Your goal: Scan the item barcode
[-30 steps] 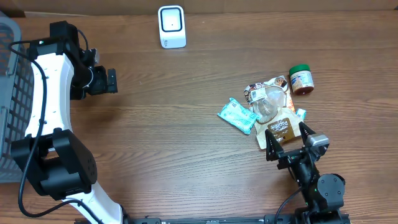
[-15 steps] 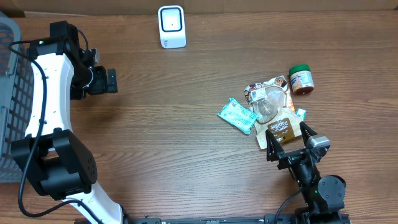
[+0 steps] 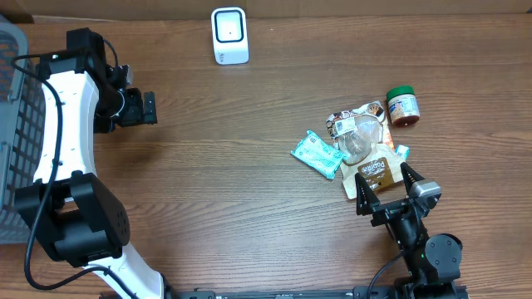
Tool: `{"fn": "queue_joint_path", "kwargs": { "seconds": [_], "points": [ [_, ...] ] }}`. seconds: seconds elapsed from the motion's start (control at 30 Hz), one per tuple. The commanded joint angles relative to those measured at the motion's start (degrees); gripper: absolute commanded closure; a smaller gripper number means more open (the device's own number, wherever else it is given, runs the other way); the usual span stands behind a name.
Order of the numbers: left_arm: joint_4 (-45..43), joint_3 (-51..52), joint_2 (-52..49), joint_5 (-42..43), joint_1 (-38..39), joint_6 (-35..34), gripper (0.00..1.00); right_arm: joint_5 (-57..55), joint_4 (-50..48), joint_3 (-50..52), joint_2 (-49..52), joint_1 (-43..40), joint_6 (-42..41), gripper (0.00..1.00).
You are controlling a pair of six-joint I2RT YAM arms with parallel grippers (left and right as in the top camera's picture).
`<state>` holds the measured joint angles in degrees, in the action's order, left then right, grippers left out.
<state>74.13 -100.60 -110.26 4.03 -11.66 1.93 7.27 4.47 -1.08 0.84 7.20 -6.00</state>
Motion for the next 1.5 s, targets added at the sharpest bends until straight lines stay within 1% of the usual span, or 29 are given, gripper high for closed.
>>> {"fn": "queue_joint_path", "kwargs": {
  "seconds": [0.0, 0.13, 0.27, 0.57, 0.8, 1.0, 1.17, 1.3, 1.4, 1.47],
  "points": [
    [0.0, -1.1, 1.2, 0.0, 0.0, 0.7, 0.0, 0.3, -0.4, 0.6, -0.7, -0.2, 0.1, 0.0],
    [0.0, -1.1, 1.9, 0.0, -0.1, 0.7, 0.0, 0.3, -0.4, 0.6, -0.7, -0.2, 0.1, 0.0],
    [0.0, -1.1, 5.2, 0.0, 1.4, 0.7, 0.0, 0.3, -0.4, 0.6, -0.7, -0.2, 0.1, 0.0],
    [0.0, -1.1, 19.6, 0.0, 6.0, 0.7, 0.01, 0.3, -0.4, 0.6, -0.7, -0.2, 0.1, 0.0],
    [0.0, -0.8, 30.0, 0.0, 11.6, 0.7, 0.0, 0.3, -0.4, 0.6, -0.7, -0.2, 0.1, 0.0],
    [0.0, 3.3, 38.6, 0.0, 16.2, 0.7, 0.0, 0.3, -0.4, 0.6, -0.7, -0.2, 0.1, 0.0],
    [0.4, 10.4, 46.2, -0.2, 16.6, 0.7, 0.01, 0.3, -0.4, 0.6, -0.7, -0.2, 0.1, 0.0],
    [-5.3, 19.2, 52.9, -0.9, 16.6, 0.9, 0.0, 0.3, -0.4, 0.6, -0.7, -0.2, 0.1, 0.0],
    [-16.0, 28.9, 58.6, -0.9, 16.6, 0.9, 0.0, 0.3, -0.4, 0.6, -0.7, -0.2, 0.1, 0.0],
    [-24.7, 36.0, 62.7, -0.9, 16.6, 0.9, 0.0, 0.3, -0.4, 0.6, -0.7, -0.2, 0.1, 0.0]
  ]
}}
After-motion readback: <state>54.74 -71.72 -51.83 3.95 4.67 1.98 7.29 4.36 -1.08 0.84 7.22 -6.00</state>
